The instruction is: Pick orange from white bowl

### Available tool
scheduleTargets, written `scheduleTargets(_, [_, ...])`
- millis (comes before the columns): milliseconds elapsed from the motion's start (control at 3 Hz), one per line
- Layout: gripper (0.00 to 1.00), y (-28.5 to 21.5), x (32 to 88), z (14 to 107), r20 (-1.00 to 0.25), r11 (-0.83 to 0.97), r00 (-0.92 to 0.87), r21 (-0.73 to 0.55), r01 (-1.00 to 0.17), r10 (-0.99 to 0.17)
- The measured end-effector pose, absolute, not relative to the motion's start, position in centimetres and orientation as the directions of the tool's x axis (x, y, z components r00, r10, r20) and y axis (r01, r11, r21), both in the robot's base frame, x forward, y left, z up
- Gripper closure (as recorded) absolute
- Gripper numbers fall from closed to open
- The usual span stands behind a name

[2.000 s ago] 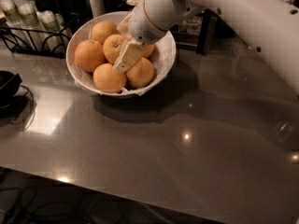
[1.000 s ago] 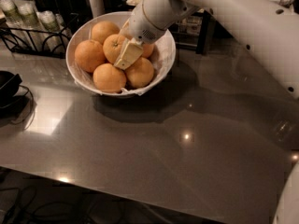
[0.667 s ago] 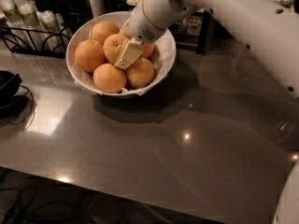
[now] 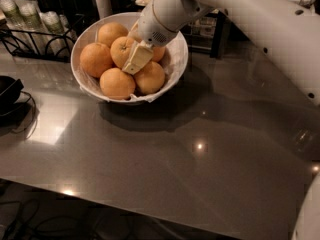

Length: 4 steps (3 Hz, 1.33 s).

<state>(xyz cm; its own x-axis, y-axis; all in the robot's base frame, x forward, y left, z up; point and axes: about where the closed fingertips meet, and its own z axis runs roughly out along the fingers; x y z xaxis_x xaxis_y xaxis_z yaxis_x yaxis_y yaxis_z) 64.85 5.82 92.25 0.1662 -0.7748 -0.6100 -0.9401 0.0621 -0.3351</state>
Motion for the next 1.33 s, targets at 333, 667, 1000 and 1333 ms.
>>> scheduleTargets(333, [1.0, 6.5, 64.4, 92.6, -0.614, 0.045, 0.185, -0.34, -0.939, -0.767])
scheduleTargets(667, [1.0, 7.1, 63.0, 95.0, -0.665, 0.046, 0.221, -0.36, -0.932, -0.713])
scheduleTargets(1000, [1.0, 7.3, 60.8, 98.9, -0.708, 0.055, 0.284, -0.414, -0.909, -0.647])
scheduleTargets(1333, [1.0, 6.9, 59.2, 101.6, -0.728, 0.063, 0.318, -0.443, -0.894, -0.607])
